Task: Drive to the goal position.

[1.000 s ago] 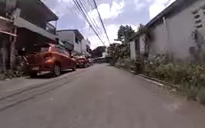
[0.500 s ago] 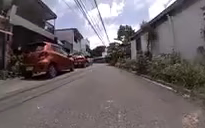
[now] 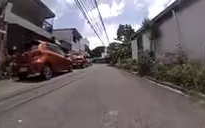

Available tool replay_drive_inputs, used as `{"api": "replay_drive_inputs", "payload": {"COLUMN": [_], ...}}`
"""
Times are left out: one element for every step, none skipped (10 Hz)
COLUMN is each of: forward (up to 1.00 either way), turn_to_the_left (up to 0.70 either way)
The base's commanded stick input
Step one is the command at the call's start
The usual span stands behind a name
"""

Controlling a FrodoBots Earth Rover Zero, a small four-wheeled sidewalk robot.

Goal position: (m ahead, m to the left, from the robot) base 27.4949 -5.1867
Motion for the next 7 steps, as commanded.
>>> {"api": "replay_drive_inputs", "payload": {"forward": [0.70, 0.70, 0.70, 0.70, 0.70, 0.70, 0.70], "turn_to_the_left": [0.00, 0.00, 0.00, 0.00, 0.00, 0.00, 0.00]}}
